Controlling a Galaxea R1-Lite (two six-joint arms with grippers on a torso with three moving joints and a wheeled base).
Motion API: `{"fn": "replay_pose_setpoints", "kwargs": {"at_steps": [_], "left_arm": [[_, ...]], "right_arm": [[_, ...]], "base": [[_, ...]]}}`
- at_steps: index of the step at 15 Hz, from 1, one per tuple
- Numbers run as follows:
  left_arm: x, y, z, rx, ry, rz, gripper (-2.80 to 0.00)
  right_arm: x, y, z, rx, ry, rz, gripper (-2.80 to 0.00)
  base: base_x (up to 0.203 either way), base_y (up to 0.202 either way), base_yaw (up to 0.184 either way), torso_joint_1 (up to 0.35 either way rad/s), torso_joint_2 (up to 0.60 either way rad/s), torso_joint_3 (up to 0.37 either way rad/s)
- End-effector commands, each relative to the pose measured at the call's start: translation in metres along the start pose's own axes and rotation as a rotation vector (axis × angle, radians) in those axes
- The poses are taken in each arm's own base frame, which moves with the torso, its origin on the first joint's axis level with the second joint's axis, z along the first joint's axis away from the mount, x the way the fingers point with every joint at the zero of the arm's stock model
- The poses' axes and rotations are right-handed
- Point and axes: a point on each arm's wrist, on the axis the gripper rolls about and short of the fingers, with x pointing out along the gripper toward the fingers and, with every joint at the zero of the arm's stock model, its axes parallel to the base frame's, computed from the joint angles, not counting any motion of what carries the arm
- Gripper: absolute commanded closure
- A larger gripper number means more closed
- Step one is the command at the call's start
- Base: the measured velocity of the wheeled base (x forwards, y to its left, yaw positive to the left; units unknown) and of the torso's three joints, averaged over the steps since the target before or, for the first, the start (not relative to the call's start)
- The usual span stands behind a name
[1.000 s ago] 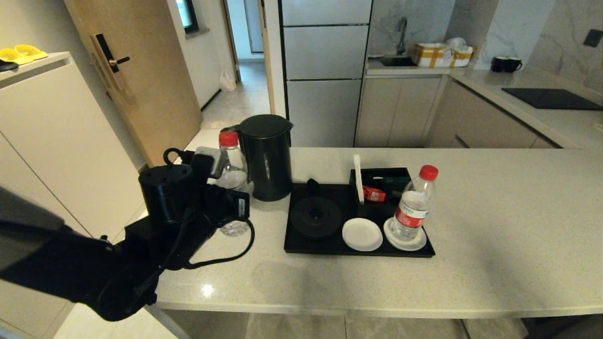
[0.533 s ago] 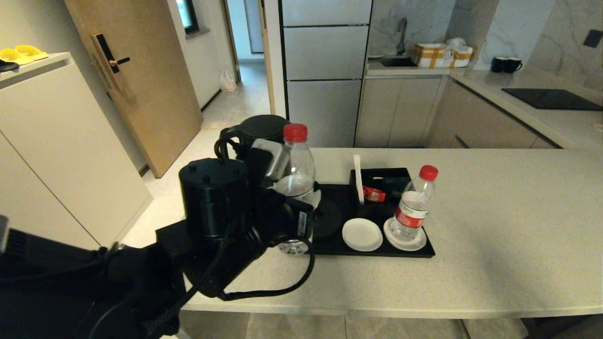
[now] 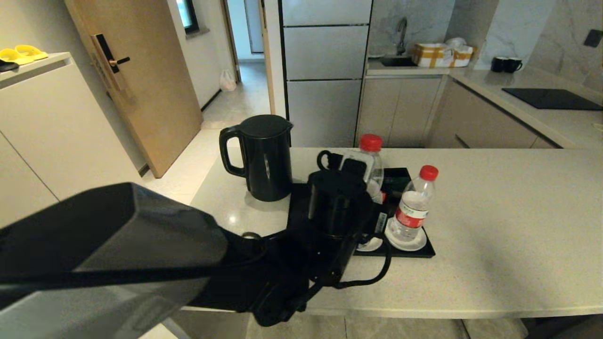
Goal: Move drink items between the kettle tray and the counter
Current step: Return the bottled water to its original position
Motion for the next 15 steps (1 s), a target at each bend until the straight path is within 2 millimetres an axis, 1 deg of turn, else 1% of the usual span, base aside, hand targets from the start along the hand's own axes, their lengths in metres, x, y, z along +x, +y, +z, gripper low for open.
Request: {"fn": "replay_pose_setpoints", "kwargs": {"at_steps": [1, 4, 6, 7, 8, 9, 10, 12, 15], "left_arm": [[0.036, -0.02, -0.037, 0.023, 0.043, 0.009, 0.0], [0.056, -0.029, -0.064, 0.078, 0.069, 0.018, 0.0], [0.063, -0.03, -0.069, 0.094, 0.063, 0.022, 0.0], [0.071, -0.032, -0.078, 0.106, 0.064, 0.026, 0.0], [0.077, -0.03, -0.079, 0.117, 0.056, 0.039, 0.0], [0.086, -0.024, -0.075, 0.122, 0.034, 0.062, 0.0], [0.094, -0.019, -0.082, 0.145, 0.037, 0.086, 0.0], [0.103, -0.014, -0.091, 0.173, 0.035, 0.109, 0.0], [0.114, -0.006, -0.086, 0.179, 0.008, 0.168, 0.0]], "right_arm": [[0.0, 0.0, 0.0, 0.0, -0.001, 0.0, 0.0], [0.0, 0.0, 0.0, 0.0, -0.001, 0.0, 0.0], [0.0, 0.0, 0.0, -0.001, -0.003, 0.0, 0.0], [0.0, 0.0, 0.0, -0.001, -0.003, 0.0, 0.0], [0.0, 0.0, 0.0, 0.0, -0.002, 0.0, 0.0], [0.0, 0.0, 0.0, -0.001, -0.002, 0.001, 0.0], [0.0, 0.0, 0.0, -0.001, -0.002, 0.0, 0.0], [0.0, 0.0, 0.0, 0.0, -0.001, 0.001, 0.0], [0.0, 0.0, 0.0, 0.0, -0.001, 0.001, 0.0]], "base": [[0.0, 0.0, 0.0, 0.0, 0.0, 0.0], [0.0, 0.0, 0.0, 0.0, 0.0, 0.0], [0.0, 0.0, 0.0, 0.0, 0.0, 0.0], [0.0, 0.0, 0.0, 0.0, 0.0, 0.0], [0.0, 0.0, 0.0, 0.0, 0.0, 0.0], [0.0, 0.0, 0.0, 0.0, 0.0, 0.0], [0.0, 0.0, 0.0, 0.0, 0.0, 0.0], [0.0, 0.0, 0.0, 0.0, 0.0, 0.0], [0.0, 0.0, 0.0, 0.0, 0.0, 0.0]]}}
